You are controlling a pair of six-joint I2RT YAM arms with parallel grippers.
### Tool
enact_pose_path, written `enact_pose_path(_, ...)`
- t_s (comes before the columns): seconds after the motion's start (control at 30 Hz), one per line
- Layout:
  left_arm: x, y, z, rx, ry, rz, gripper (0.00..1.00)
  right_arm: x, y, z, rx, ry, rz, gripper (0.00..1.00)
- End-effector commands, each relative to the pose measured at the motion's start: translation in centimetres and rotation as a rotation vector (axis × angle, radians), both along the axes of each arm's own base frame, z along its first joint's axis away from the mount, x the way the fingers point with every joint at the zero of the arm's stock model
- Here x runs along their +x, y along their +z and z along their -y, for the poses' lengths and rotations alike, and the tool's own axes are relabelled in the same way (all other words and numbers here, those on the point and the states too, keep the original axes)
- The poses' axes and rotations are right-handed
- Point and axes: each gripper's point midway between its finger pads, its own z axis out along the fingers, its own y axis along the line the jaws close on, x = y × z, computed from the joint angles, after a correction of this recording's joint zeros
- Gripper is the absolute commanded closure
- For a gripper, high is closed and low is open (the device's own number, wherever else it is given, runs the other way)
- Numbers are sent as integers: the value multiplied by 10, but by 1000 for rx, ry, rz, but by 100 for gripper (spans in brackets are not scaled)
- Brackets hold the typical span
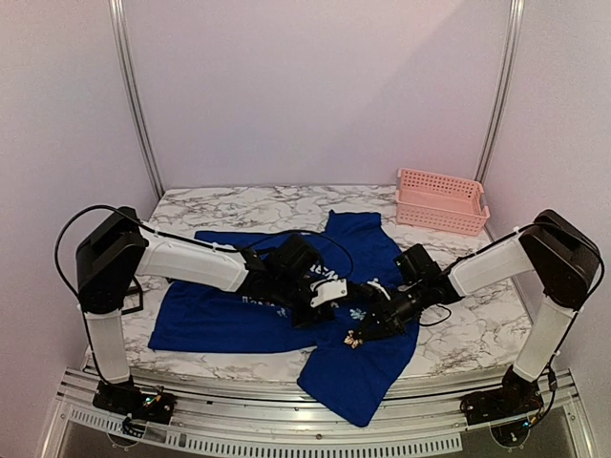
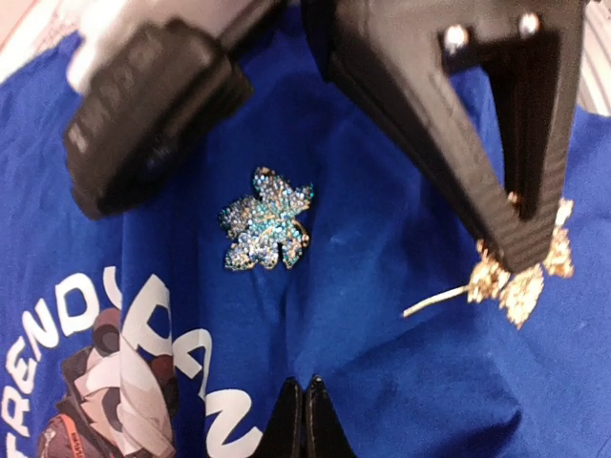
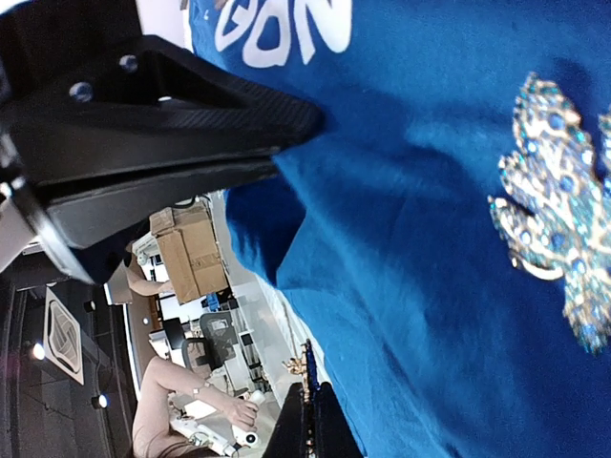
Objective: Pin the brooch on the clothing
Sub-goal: Pick up the clothing with brooches at the center of the board, then cross the brooch on the flattened clothing.
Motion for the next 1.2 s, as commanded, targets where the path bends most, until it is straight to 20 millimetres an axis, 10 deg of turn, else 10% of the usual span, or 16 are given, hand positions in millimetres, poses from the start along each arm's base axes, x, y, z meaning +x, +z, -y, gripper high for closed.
enact_pose_path(0.0, 0, 27, 6, -76, 1, 3, 100, -1, -8, -11, 15, 24, -33, 100)
enact_pose_path(1.17, -8, 22, 2, -60, -5, -4, 100, 11, -11, -16, 65, -5, -5, 100)
